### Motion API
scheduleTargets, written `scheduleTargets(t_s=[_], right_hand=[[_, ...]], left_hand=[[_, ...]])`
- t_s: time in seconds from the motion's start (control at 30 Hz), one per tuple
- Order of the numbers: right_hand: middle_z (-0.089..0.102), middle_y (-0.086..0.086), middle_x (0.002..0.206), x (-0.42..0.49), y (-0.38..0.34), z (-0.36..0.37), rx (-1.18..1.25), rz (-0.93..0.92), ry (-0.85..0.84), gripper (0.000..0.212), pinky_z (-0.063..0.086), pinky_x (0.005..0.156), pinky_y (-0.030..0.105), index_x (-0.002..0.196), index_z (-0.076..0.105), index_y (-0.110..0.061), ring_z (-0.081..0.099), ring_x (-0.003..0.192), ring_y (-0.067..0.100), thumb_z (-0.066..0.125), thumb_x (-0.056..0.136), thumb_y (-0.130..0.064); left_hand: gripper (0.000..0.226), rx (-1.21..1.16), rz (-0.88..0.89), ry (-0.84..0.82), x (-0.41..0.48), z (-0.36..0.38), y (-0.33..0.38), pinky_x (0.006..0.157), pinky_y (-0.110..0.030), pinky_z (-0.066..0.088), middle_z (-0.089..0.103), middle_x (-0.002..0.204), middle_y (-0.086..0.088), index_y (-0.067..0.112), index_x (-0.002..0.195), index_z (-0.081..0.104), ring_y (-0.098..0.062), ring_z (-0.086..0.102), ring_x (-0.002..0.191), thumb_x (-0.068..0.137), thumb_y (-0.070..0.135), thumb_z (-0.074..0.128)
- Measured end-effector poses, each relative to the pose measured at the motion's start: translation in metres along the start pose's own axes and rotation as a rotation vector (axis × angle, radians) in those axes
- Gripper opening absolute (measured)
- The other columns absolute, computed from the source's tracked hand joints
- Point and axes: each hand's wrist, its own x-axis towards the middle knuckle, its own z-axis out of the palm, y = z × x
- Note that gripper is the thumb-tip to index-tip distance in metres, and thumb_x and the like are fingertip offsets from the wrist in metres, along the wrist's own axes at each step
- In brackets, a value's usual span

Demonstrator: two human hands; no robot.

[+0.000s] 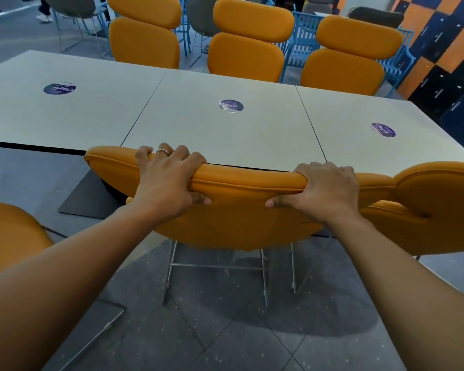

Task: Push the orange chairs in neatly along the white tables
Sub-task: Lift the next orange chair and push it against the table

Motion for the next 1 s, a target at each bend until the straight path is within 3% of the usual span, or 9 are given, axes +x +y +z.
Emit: scheduleTargets(t_s=[0.73,1.0], right_hand=[[0.068,-0.005,0.091,0.044,0.006,0.019,-0.011,-0.003,0.029,0.095,0.036,0.079,0.04,0.098,0.067,-0.031,0.06,0.089,0.021,0.03,0.055,-0.107],[0.066,-0.005,0.109,0.035,0.002,0.009,0.003,0.026,-0.072,0.092,0.037,0.09,0.044,0.112,0.064,-0.034,0.055,0.105,0.023,0.035,0.057,-0.102]], left_hand=[[0.065,0.014,-0.022,-0.022,0.046,0.017,-0.017,0.098,-0.053,0.021,0.056,0.113,0.003,0.041,0.117,0.048,-0.031,0.047,0.111,0.063,0.074,0.065],[0.073,-0.124,-0.1,-0.104,0.028,0.001,-0.006,0.115,-0.052,0.002,0.046,0.137,0.0,0.036,0.136,0.041,-0.027,0.033,0.134,0.072,0.06,0.068]])
